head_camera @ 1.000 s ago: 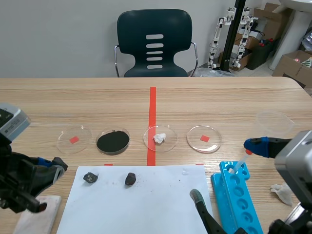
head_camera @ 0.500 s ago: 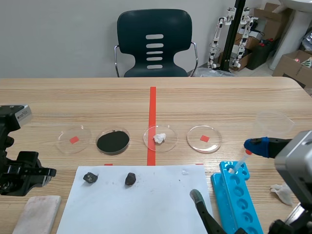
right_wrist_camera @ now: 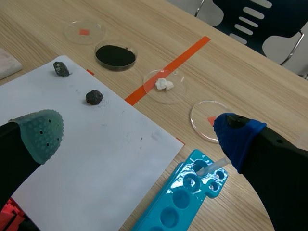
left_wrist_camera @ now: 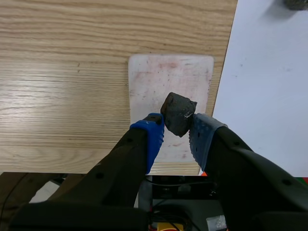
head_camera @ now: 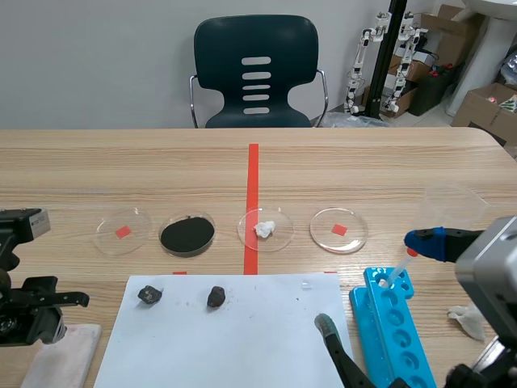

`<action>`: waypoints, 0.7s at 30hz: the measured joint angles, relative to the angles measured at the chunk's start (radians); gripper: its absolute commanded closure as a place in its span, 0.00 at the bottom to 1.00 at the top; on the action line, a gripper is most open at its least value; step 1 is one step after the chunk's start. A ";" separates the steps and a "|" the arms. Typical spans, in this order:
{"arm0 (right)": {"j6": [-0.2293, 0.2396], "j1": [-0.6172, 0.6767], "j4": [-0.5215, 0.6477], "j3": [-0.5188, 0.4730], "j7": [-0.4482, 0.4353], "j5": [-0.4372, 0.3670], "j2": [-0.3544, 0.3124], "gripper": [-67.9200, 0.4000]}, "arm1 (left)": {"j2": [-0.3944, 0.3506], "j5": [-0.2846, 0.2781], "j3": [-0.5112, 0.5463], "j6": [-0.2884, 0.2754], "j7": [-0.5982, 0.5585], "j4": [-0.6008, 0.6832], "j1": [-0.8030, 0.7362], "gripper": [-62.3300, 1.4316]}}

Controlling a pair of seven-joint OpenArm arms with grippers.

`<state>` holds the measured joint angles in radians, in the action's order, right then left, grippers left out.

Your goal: Rub the mineral on the streak plate

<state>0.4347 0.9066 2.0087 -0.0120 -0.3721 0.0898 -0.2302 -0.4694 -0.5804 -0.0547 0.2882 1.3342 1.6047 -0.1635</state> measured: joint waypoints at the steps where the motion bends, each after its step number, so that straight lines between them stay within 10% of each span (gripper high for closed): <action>1: 0.000 0.000 0.000 0.000 0.000 0.000 0.000 0.00 | 0.000 0.000 -0.010 0.000 -0.001 -0.014 0.006 0.80; 21: 0.000 0.000 0.000 0.000 0.000 0.000 0.000 0.00 | 0.037 0.036 -0.050 0.000 -0.050 -0.158 0.078 0.80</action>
<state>0.4347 0.9066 2.0087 -0.0120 -0.3721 0.0898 -0.2302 -0.4320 -0.5442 -0.1051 0.2886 1.2842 1.4464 -0.0856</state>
